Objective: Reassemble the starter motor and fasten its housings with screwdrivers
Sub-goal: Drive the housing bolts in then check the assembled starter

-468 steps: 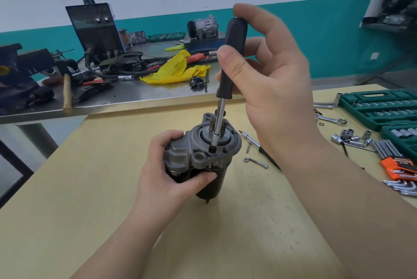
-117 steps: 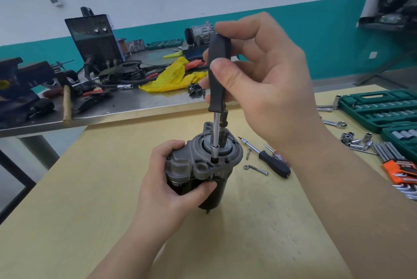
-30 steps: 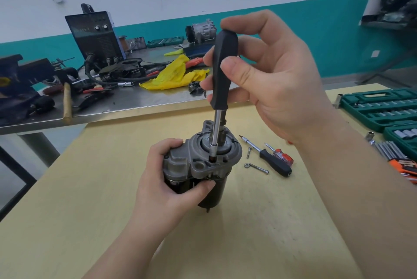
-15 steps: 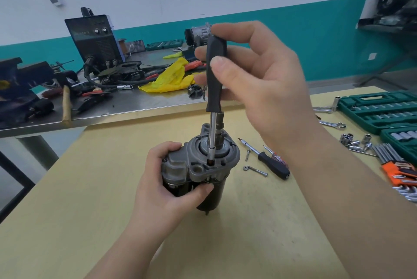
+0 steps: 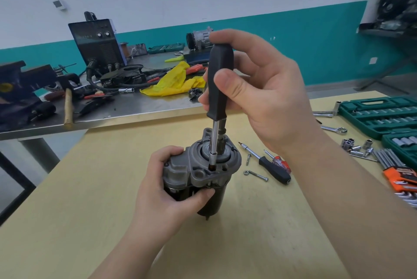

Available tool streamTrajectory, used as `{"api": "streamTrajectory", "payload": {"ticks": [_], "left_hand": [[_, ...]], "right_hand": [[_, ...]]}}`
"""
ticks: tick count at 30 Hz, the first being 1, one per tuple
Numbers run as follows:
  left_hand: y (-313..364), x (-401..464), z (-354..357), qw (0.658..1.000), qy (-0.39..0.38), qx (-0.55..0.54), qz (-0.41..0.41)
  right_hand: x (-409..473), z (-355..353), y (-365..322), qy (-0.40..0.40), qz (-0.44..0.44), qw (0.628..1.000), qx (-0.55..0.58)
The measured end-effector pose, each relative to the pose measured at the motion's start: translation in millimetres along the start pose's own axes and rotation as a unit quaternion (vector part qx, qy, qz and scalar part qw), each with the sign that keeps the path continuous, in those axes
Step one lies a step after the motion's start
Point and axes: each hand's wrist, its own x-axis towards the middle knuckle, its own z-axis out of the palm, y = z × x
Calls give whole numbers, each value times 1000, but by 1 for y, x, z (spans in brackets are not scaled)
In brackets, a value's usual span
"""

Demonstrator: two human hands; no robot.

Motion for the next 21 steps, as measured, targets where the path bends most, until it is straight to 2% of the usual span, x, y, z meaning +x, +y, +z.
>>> {"api": "streamTrajectory", "payload": {"ticks": [8,16,18,21], "left_hand": [[1,0,1,1000,0,-1,4],[3,-1,0,1000,6,-7,3],[4,-1,-1,1000,4,-7,2],[5,0,-1,1000,2,-9,-1]], "right_hand": [[-3,7,2,91,-30,990,-99],[-3,14,6,176,-90,948,-251],[-2,12,5,154,-81,959,-226],[1,3,3,68,-31,990,-123]]}}
